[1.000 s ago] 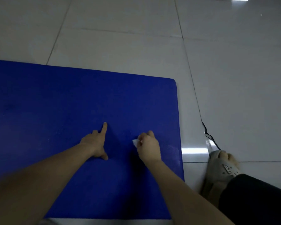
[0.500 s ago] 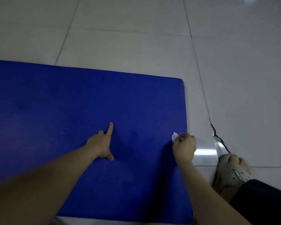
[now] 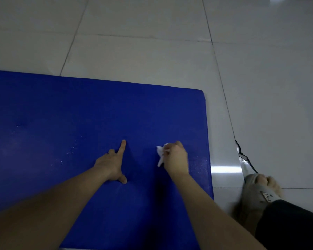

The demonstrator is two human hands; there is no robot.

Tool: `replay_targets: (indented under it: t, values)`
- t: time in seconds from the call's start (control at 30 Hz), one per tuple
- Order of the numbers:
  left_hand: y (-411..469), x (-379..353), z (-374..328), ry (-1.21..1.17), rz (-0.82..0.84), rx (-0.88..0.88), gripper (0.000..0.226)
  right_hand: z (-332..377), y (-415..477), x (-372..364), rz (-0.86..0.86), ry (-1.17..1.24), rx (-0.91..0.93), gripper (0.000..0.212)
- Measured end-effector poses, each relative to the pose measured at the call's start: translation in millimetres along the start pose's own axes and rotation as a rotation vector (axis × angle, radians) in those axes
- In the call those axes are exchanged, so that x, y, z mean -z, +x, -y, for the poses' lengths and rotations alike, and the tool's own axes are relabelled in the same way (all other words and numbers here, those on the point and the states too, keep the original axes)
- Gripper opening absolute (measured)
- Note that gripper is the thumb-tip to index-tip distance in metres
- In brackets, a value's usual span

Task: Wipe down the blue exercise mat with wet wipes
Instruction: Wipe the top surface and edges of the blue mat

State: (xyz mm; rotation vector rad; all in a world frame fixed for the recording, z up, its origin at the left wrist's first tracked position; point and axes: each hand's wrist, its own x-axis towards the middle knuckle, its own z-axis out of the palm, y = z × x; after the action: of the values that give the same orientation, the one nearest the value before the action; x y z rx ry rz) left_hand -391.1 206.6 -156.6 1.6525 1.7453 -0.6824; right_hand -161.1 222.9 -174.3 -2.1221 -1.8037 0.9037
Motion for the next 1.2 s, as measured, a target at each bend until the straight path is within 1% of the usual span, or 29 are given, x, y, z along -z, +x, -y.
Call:
replay_targets:
  t: [0.07,0.2,0.3,0.4,0.43,0.47,0.53,0.57,0.67,0.77,0.8,0.83,0.9,0.93,0.97,1.07,1.1,1.13,1.2]
  values:
    - [-1.1,0.3,-0.6,-0.009,-0.008,-0.002,0.156,-29.2,3.6,20.6,-0.091,0.011,-0.119,0.014]
    - [-0.5,1.1,-2.1,-0.017,-0.006,-0.002,0.156,-73.6,7.1,59.4,-0.27,0.08,-0.332,0.013]
    - [-0.6,1.9,-2.8,-0.007,-0.004,0.003,0.157,-81.8,12.8,69.2,-0.315,0.183,-0.455,0.014]
    - [-1.4,2.5,-2.8,0.003,-0.013,0.005,0.157,-74.5,18.7,61.5,-0.366,0.249,-0.488,0.01]
    - [-1.7,2.7,-2.7,0.003,-0.013,0.003,0.157,-69.5,21.1,55.9,-0.369,0.267,-0.48,0.006]
    - [-2.0,2.9,-3.0,0.001,-0.012,0.002,0.157,-62.9,23.9,49.1,-0.365,0.276,-0.454,0.008]
    - [-3.8,4.4,-3.5,0.01,-0.016,-0.004,0.157,-42.7,28.6,35.0,-0.308,0.234,-0.362,0.019]
    - [-5.5,4.8,-2.9,0.022,-0.007,-0.006,0.157,-28.3,28.2,26.0,-0.254,0.181,-0.307,0.02]
    - [-8.7,9.7,-1.5,0.063,0.007,-0.023,0.156,19.7,19.4,-4.7,-0.069,0.077,-0.052,0.006]
    - [-6.4,23.9,-0.8,0.152,0.015,-0.086,0.148,42.6,19.6,-21.7,0.053,-0.019,0.132,0.009]
    - [-5.3,31.8,-2.6,0.189,0.004,-0.112,0.139,42.5,23.2,-19.9,0.098,-0.039,0.151,0.014]
    - [-2.9,39.8,-4.4,0.226,-0.039,-0.133,0.123,40.0,26.8,-14.7,0.137,-0.047,0.166,0.019]
    - [0.8,57.3,-7.9,0.307,-0.176,-0.169,0.083,29.5,34.7,0.8,0.163,-0.049,0.18,0.023]
    - [1.9,63.5,-9.5,0.338,-0.226,-0.168,0.076,20.0,39.3,10.7,0.149,-0.026,0.151,0.021]
    - [3.3,66.0,-10.2,0.364,-0.257,-0.155,0.083,6.7,43.5,20.5,0.127,-0.014,0.106,0.017]
    - [10.2,62.8,-12.1,0.382,-0.288,-0.084,0.128,-38.6,50.0,52.8,-0.016,-0.014,-0.073,0.015]
    - [11.8,61.9,-12.9,0.369,-0.275,-0.056,0.138,-52.9,50.5,62.8,-0.073,0.001,-0.125,0.016]
    - [13.1,62.2,-13.8,0.356,-0.267,-0.038,0.144,-65.2,49.1,72.3,-0.124,0.027,-0.172,0.018]
    - [14.7,64.6,-15.6,0.351,-0.261,-0.028,0.148,-79.0,44.0,86.4,-0.186,0.087,-0.268,0.019]
